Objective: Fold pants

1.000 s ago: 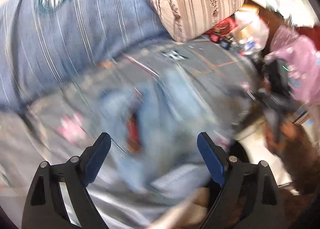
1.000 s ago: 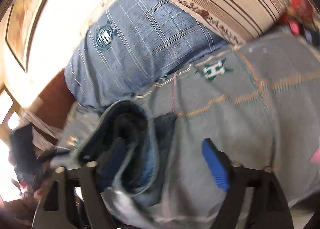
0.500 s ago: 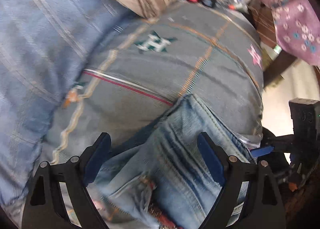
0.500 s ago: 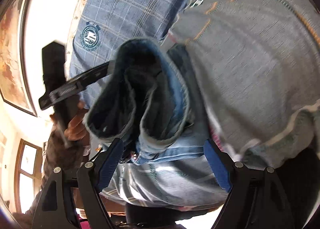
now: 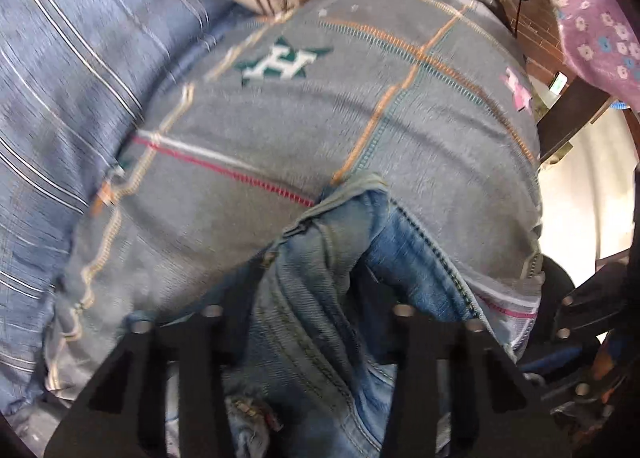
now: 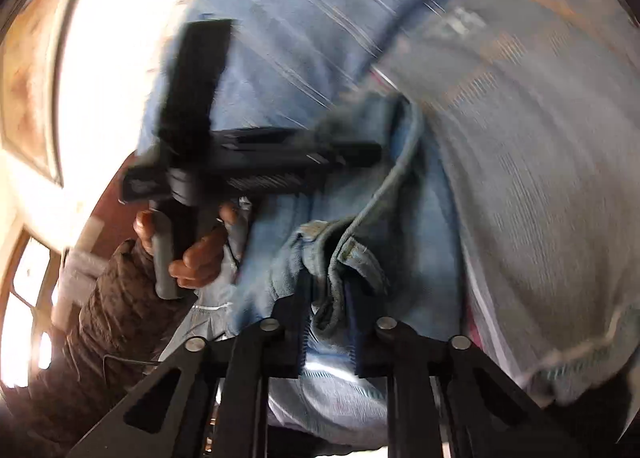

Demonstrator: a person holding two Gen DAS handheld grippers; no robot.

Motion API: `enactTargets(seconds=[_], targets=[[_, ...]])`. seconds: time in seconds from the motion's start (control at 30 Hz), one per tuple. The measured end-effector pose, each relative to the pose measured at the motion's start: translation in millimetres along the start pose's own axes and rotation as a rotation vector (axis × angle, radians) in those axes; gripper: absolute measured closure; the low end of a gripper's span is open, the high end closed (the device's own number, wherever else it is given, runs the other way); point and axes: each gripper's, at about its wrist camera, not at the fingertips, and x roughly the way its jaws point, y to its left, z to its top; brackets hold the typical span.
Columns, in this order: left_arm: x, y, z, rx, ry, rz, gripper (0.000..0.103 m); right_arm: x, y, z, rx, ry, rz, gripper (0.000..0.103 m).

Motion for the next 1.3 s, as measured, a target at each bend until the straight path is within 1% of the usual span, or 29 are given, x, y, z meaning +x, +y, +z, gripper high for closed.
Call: enactTargets(seconds=[0.1,0.17,0.23,0.3,0.33,0.4,0.43,0.47,0.53,0.57,0.6,0.63,0.67,0.7,0.73,0.77,0.8,0.83,0.87,0.93,1.0,1.03,1.07,1.1,1.13,1.17,1.2,1.27,1.3], targets=[[-13,11,10,-0.056,-0.072,-0.005,0.066,-16,16,11,-0.081,-0.058,0.005,0.090],[-2,15,15,-0.092,-0.062,0.041,0.066,-24,4,15,-0.082,-0.087,-0.032,0.090],[21,11,17,-0.117,-0.010,0.095,0.065,-23,-26,14,-0.014,-0.084,-0.089,0.090],[25,5,17,-0.128,-0.020,0.135,0.062,-9,-64,3,0.105,-0.031,-0.117,0.090],[22,3,17,-0.133,-0.029,0.145,0.062,-6,-70,0,0.119,-0.028,-0.122,0.087],[11,7,16,-0.183,-0.046,0.121,0.062,-6,-71,-2,0.124,-0.038,-0.112,0.081],[2,13,15,-0.225,-0.054,0.081,0.062,-8,-69,-1,0.118,-0.045,-0.116,0.071],[-6,21,14,-0.265,-0.069,0.040,0.062,-9,-68,-1,0.107,-0.046,-0.124,0.067],[-31,38,8,-0.358,-0.127,-0.043,0.060,-14,-64,1,0.095,-0.048,-0.132,0.063],[-49,49,0,-0.413,-0.174,-0.086,0.055,-15,-61,6,0.091,-0.050,-0.126,0.062],[-65,56,-8,-0.455,-0.218,-0.104,0.045,-22,-59,7,0.086,-0.067,-0.131,0.062],[-78,60,-16,-0.486,-0.257,-0.094,0.038,-32,-56,10,0.084,-0.084,-0.137,0.062],[-95,64,-31,-0.522,-0.302,-0.037,0.027,-43,-52,13,0.079,-0.118,-0.137,0.062],[-107,65,-46,-0.551,-0.332,0.028,0.020,-53,-50,17,0.076,-0.165,-0.133,0.060],[-112,66,-60,-0.578,-0.343,0.086,0.019,-61,-46,21,0.069,-0.200,-0.126,0.052],[-114,68,-80,-0.619,-0.345,0.130,0.019,-62,-41,25,0.054,-0.213,-0.115,0.041],[-110,70,-94,-0.656,-0.328,0.142,0.019,-55,-34,34,0.023,-0.200,-0.096,0.037],[-103,73,-109,-0.699,-0.306,0.134,0.019,-47,-31,41,0.007,-0.186,-0.085,0.035],[-90,77,-129,-0.766,-0.271,0.105,0.019,-33,-26,49,-0.019,-0.154,-0.067,0.035],[-66,79,-153,-0.862,-0.203,0.039,0.019,-14,-22,57,-0.035,-0.116,-0.084,0.035],[-34,75,-172,-0.940,-0.114,-0.022,0.019,7,-31,65,-0.004,-0.053,-0.108,0.035],[-20,72,-176,-0.966,-0.085,-0.050,0.019,12,-38,61,0.022,-0.021,-0.115,0.035],[-13,68,-177,-0.989,-0.069,-0.079,0.020,23,-41,64,0.045,0.011,-0.107,0.036],[-9,66,-176,-1.009,-0.066,-0.105,0.024,34,-44,64,0.059,0.067,-0.069,0.044],[-11,63,-174,-1.022,-0.082,-0.119,0.028,36,-44,62,0.059,0.092,-0.030,0.091],[-16,60,-170,-1.021,-0.105,-0.126,0.037,38,-39,63,0.040,0.119,-0.007,0.093],[-20,55,-165,-1.004,-0.123,-0.127,0.039,29,-29,65,-0.016,0.092,-0.009,0.093],[-23,44,-160,-0.970,-0.127,-0.099,0.038,10,-18,66,-0.093,0.031,-0.024,0.095],[-19,39,-158,-0.955,-0.119,-0.079,0.036,0,-22,67,-0.100,-0.005,-0.048,0.095]])
